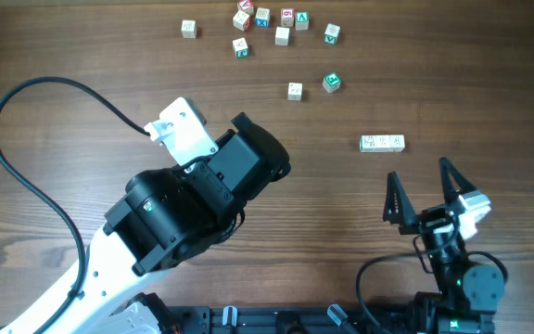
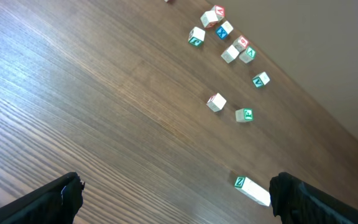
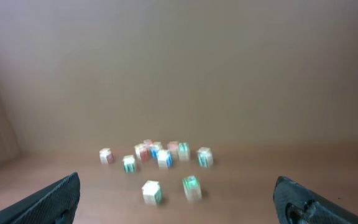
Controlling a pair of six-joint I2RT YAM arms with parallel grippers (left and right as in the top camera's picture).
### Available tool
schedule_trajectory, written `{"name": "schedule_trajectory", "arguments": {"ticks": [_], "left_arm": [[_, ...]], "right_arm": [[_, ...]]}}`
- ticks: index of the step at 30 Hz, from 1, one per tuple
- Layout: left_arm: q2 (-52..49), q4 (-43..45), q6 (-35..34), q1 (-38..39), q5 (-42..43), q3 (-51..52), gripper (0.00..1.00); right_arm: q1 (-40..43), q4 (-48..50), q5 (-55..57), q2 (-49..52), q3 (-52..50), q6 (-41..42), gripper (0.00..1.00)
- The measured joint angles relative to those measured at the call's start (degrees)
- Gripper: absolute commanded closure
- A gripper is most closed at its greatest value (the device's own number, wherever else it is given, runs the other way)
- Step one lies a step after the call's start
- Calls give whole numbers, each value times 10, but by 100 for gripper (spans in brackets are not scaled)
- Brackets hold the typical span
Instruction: Form a horizontal line
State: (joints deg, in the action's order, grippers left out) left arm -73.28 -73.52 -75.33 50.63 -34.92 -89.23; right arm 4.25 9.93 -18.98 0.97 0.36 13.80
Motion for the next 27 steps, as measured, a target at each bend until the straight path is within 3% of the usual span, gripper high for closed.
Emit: {"name": "schedule_trajectory", "arguments": {"ticks": [5,27], "left_arm": [[0,0,0,0,0,0,0],[0,-1,0,0,0,0,0]], "right_arm": [[0,-90,23,0,0,26,0],[0,-91,38,0,0,41,0]]}}
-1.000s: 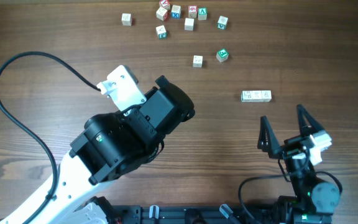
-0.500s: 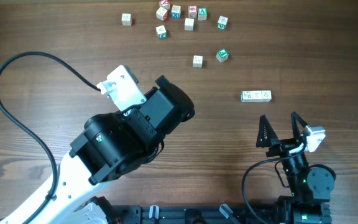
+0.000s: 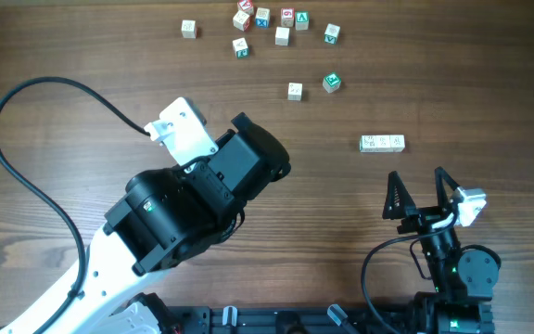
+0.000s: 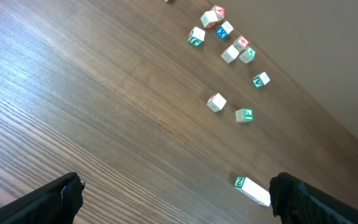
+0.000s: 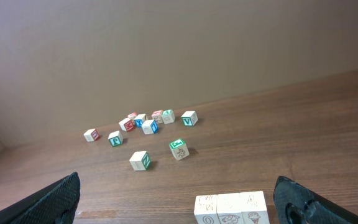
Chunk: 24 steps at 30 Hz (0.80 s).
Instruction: Form a horizontal line
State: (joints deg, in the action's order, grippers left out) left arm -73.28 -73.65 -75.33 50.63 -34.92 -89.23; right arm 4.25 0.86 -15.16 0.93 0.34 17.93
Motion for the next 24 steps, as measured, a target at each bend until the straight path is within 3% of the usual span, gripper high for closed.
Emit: {"name": "schedule_trajectory", "arguments": {"ticks": [8,14,18,24], "left_arm": [[-9,-33,0,0,-10,0,0],[-71,-23,9,-29,-22,0,0],[-84,35,30,-60,-12,3,0],[-44,134,117,-87,-2,3,0]], "right_arm": [[0,0,0,0,0,0,0],[0,0,0,0,0,0,0],[0,0,0,0,0,0,0],[0,0,0,0,0,0,0]]}}
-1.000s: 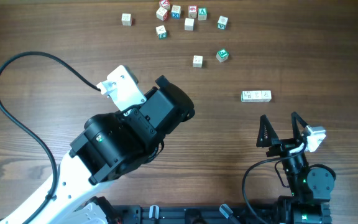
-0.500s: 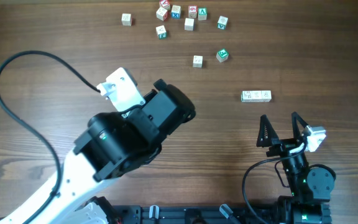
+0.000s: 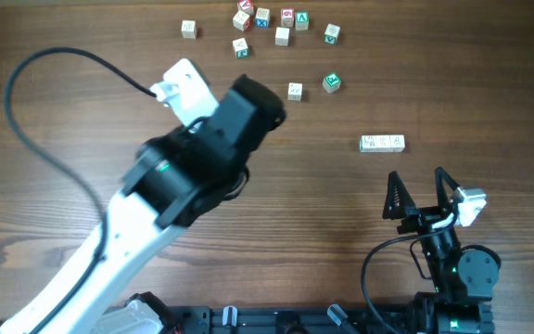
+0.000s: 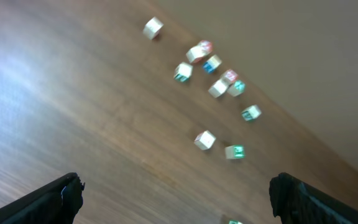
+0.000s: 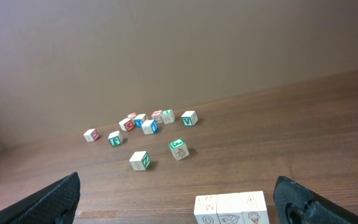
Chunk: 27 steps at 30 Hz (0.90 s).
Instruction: Form a horizontal line
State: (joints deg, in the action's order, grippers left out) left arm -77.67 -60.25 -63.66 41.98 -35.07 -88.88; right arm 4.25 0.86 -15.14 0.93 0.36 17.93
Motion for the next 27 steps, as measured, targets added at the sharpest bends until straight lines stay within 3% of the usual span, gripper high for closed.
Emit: {"name": "schedule_trajectory", "arguments": {"ticks": [7,10,12,18,27], "left_arm": [[125,36,75,-64,35,43,0],[234,103,89,-133,76,165,0],[312,201,110,-174,116,263,0],[497,319,204,-279,233,469,0],[577,400,292,-403,319,590,0]], "right_arm": [[0,0,0,0,0,0,0],[0,0,0,0,0,0,0],[0,0,0,0,0,0,0],[0,0,2,0,0,0,0],[0,0,2,0,0,0,0]]}}
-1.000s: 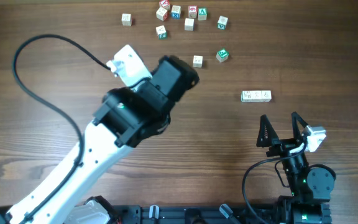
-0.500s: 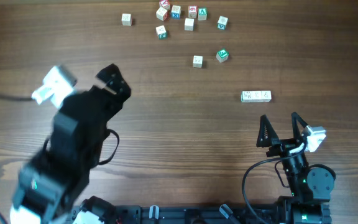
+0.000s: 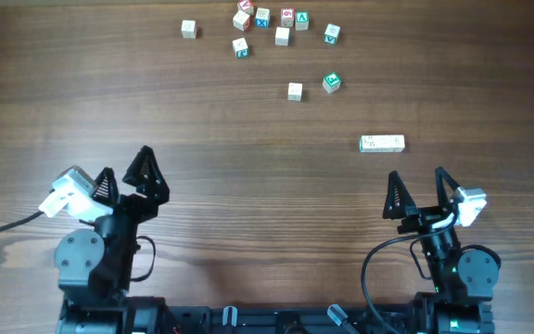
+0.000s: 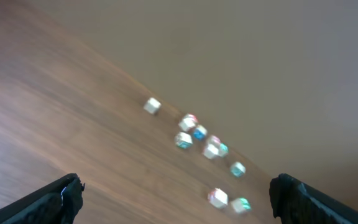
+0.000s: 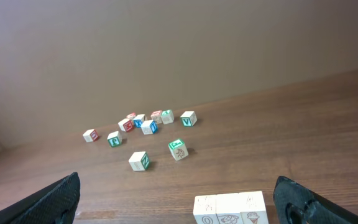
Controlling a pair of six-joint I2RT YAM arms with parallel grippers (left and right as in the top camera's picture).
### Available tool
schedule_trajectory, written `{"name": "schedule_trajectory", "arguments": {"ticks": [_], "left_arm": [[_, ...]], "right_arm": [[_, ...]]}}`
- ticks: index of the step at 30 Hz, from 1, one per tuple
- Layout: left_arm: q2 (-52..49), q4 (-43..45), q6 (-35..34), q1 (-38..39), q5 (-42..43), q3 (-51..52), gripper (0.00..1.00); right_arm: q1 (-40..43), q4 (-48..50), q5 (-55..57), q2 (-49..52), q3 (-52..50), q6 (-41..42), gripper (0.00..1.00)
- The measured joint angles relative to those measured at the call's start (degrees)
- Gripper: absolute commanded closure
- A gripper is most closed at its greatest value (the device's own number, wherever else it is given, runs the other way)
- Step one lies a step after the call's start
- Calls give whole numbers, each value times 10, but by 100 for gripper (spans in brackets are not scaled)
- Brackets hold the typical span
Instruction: Form a horizontal line
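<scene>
A row of three white blocks [image 3: 382,143] lies touching side by side on the wooden table, right of centre; the right wrist view shows this row [image 5: 231,209] close ahead. Two loose blocks [image 3: 294,91] [image 3: 332,83] sit further back. A cluster of several lettered blocks [image 3: 272,23] lies at the far edge, blurred in the left wrist view [image 4: 197,134]. My left gripper [image 3: 126,176] is open and empty at the front left. My right gripper [image 3: 420,190] is open and empty at the front right, just short of the row.
A single block [image 3: 188,29] lies apart at the far left of the cluster. The left arm's black cable [image 3: 3,229] runs off the front left edge. A plain brown wall [image 5: 179,50] rises behind the table.
My left arm was stretched out over the table's middle; now it is drawn back to the front left edge, gripper still open. The right arm and all blocks stand as before.
My left arm reached over the table's centre while the right gripper, open at the front right, faced the wall. Then the right gripper faced lower, onto the three-block row. The left arm then reached further back, and is now at the front edge.
</scene>
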State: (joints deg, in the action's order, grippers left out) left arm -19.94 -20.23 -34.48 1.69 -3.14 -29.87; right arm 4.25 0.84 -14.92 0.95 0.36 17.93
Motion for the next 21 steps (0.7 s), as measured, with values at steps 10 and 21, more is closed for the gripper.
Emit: {"name": "schedule_trajectory", "arguments": {"ticks": [10,21], "left_arm": [[114,191,14,-106,88,185,0],[183,253,19,-127,84,287,0]], "right_arm": [[0,0,0,0,0,0,0],[0,0,0,0,0,0,0]]}}
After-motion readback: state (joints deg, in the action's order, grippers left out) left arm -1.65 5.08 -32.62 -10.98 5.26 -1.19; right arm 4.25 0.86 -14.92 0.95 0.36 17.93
